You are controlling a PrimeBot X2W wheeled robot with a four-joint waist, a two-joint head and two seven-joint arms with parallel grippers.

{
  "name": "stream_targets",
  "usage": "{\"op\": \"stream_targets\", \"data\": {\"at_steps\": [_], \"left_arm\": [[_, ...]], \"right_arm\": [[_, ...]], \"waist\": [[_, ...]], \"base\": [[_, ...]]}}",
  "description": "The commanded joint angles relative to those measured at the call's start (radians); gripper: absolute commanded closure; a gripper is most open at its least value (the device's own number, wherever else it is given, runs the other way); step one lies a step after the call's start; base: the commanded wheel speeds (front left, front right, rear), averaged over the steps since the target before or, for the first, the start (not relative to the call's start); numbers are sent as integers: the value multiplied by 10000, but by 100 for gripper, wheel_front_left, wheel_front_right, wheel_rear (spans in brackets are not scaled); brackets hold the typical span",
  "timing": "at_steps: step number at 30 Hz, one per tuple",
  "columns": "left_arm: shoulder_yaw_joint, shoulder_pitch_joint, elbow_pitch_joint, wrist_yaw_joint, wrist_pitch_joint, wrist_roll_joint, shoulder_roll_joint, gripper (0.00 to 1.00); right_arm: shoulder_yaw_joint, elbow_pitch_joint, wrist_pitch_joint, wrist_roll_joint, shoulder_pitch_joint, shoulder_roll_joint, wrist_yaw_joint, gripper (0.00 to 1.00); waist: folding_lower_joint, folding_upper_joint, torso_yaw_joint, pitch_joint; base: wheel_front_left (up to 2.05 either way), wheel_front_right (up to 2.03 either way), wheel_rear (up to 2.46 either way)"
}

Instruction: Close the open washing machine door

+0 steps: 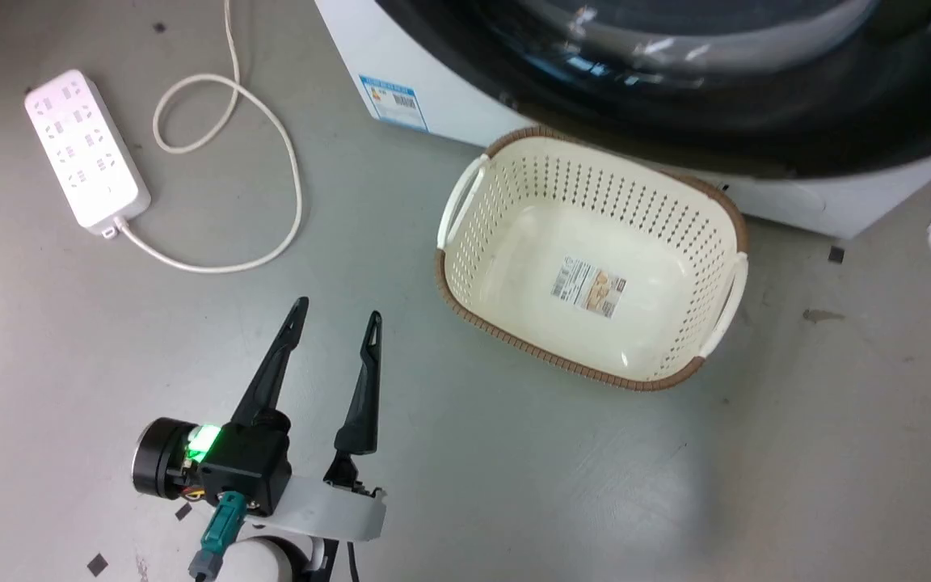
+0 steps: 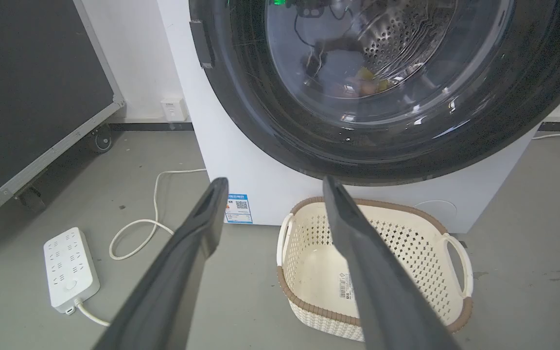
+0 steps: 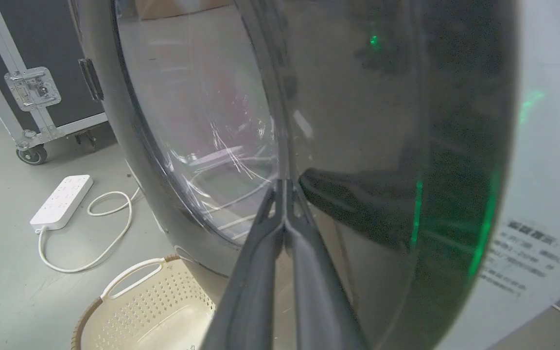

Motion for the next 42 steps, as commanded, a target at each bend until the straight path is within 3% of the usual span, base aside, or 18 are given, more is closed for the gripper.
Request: {"op": "stream_targets", "data": {"at_steps": [1,13,22,23,24,25,31,32,36,42], "left_arm": [[52,-177,-65,48,-43,62,-56,0],[67,-428,9,-16,-43,163,-147,0],[138,-362,251,-69,-43,140,-178,0],[162,-310,295,-79,-43,127,-175,0],[192,-256,345,-77,-43,130,-164,0],[224,-188,388,-74,-43,136,-145,0],[351,258,634,-234,-43,-82,-94,0],[516,459,702,-373,-43,-611,-185,0],[524,690,834,-479,-43,-522,-62,0],[808,1163,951,-513,-43,-651,37,0]], "right_arm": [[-156,204,48,146,-424,-73,-19,100],[-914,2093,-181,-202,-2176,260,-19,100],[-692,2778,-902,-131,-1577,514,-19,100],[-643,2756,-1049,-149,-1371,543,-19,72],[-558,2712,-1165,-151,-1124,594,-19,24],[-510,2673,-1257,-211,-884,608,-19,0],[-495,2175,-1543,-529,533,907,-19,0],[-512,1733,-1590,-733,1193,1032,-19,0],[-858,972,-1623,-900,2303,1383,-19,0],[-2236,-942,-1638,-1556,4784,2542,-19,0]], "waist": [[-2,0,-8,151],[-2,0,-32,489],[-2,0,-188,-379],[-2,0,-229,-576],[-2,0,-279,-809],[-2,0,-339,-1021],[-2,0,-714,-2224],[-2,0,-841,-2628],[-2,0,-1039,-3226],[-2,0,-1453,-4096]], "base": [[0,0,0],[0,0,0],[0,0,0],[0,0,0],[0,0,0],[0,0,0],[0,0,0],[0,0,0],[0,0,0],[0,0,0]]}}
